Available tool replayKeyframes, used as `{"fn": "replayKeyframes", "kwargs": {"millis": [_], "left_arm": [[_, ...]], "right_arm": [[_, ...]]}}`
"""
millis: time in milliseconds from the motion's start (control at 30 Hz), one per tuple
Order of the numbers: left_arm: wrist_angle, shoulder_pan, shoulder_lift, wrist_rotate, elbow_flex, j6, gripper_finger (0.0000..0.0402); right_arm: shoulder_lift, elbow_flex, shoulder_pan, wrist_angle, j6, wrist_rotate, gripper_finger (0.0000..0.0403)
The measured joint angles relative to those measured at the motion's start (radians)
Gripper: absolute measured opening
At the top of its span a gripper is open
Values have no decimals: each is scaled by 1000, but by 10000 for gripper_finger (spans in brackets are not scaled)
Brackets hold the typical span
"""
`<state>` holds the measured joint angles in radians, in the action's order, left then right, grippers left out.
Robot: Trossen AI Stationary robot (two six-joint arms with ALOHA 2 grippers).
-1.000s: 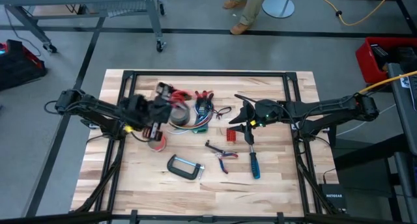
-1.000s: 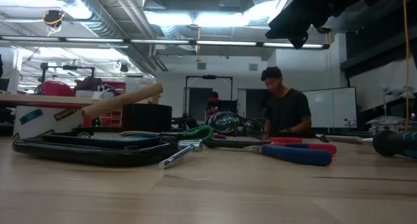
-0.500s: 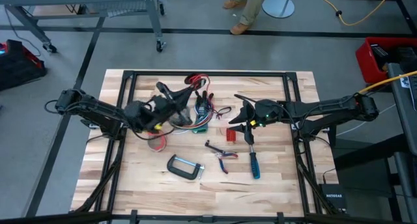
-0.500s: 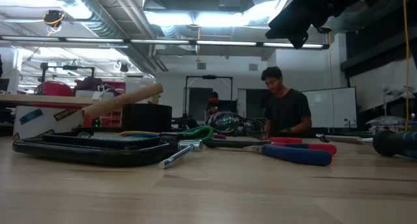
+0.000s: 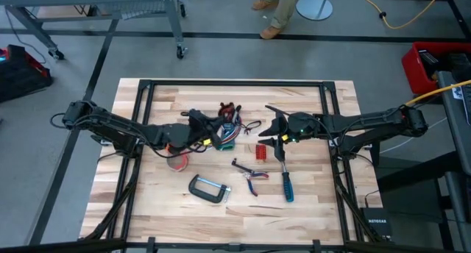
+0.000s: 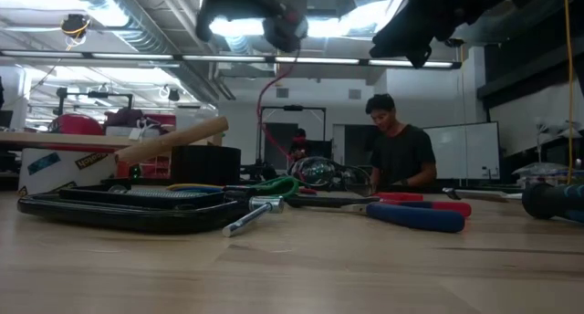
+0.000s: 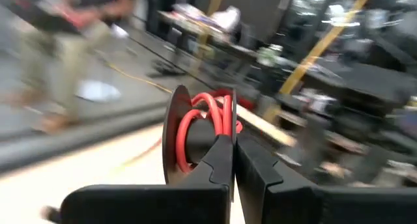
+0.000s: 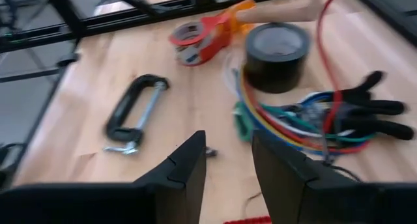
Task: Coil cords
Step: Uncoil the red wire from the black spool
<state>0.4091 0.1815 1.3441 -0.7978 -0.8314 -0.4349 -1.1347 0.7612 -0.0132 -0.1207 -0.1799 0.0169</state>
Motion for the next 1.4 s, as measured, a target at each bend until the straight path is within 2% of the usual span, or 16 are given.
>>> {"fn": "replayKeyframes", "kwargs": {"millis": [167,367,467,700,867,1133,1400], "left_arm": [[1,2,0,184,0,-90,0],[1,2,0,420,0,-96,0],[2,3,0,491,0,-89,0],[1,2,0,510,0,-89,0],[1,5,0,567,0,-89,0],[-2,36,0,603,0,-83,0],[-3,48,0,606,0,-56,0]], "right_arm": [[0,0,0,27,0,53,129],[0,0,0,128,8,53,129],[0,0,0,157,27,49,129],[-8,0,0,190,28,-75,129],[-25,0,0,203,50,-74,129],[-59,0,0,242,81,-76,129],[-81,0,0,247,71,-167,129]]}}
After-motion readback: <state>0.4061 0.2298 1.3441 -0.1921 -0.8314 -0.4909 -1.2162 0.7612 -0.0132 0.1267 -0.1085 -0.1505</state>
